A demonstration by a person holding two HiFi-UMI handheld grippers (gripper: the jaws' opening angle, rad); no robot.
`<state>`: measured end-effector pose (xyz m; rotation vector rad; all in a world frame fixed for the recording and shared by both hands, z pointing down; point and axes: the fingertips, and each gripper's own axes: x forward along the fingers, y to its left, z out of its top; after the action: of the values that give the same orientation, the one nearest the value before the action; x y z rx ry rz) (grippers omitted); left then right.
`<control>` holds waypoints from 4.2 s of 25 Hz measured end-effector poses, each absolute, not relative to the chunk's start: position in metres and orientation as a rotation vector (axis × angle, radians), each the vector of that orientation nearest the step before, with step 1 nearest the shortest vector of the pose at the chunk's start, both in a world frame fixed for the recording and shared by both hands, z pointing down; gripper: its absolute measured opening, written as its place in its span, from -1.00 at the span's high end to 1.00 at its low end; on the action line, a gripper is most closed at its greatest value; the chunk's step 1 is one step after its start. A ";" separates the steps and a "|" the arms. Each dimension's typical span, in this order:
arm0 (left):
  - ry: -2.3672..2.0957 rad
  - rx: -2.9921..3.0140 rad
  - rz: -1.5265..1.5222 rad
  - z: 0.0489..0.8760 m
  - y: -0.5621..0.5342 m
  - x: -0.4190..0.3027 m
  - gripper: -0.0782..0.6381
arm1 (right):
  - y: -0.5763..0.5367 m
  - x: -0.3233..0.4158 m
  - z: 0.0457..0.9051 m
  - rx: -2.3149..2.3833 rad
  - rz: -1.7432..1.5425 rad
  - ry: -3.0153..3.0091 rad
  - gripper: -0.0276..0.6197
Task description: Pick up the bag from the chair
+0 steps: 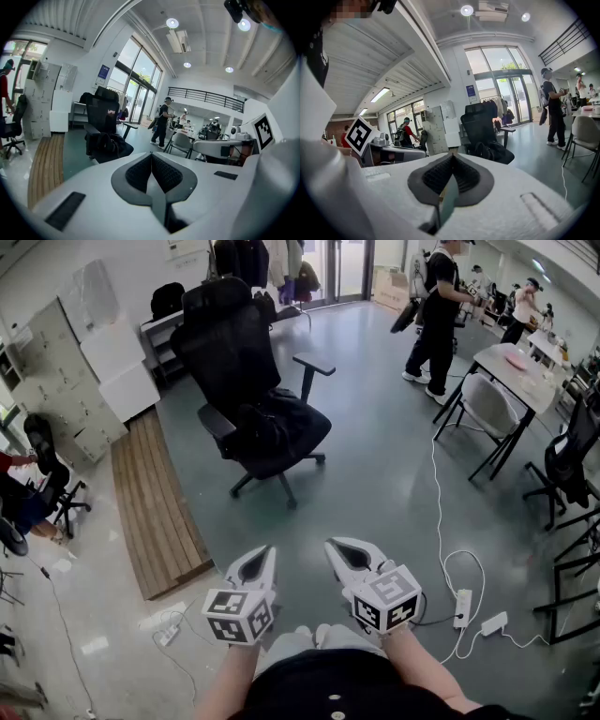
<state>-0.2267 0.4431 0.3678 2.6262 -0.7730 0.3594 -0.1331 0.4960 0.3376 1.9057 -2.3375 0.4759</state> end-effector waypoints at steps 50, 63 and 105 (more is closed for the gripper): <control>-0.581 2.587 0.340 0.395 0.250 -0.055 0.73 | 0.302 0.006 0.375 1.852 0.605 -2.340 0.92; -0.582 2.585 0.327 0.391 0.115 -0.025 0.73 | 0.160 0.029 0.375 1.821 0.611 -2.354 0.92; -1.233 2.111 0.060 0.418 -0.162 0.020 0.73 | -0.172 0.101 0.394 0.946 0.592 -2.671 0.92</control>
<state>0.0199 -0.1625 0.4185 2.1115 -1.2331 0.0597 0.1012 -0.1720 0.3944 0.9465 -2.6707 0.5917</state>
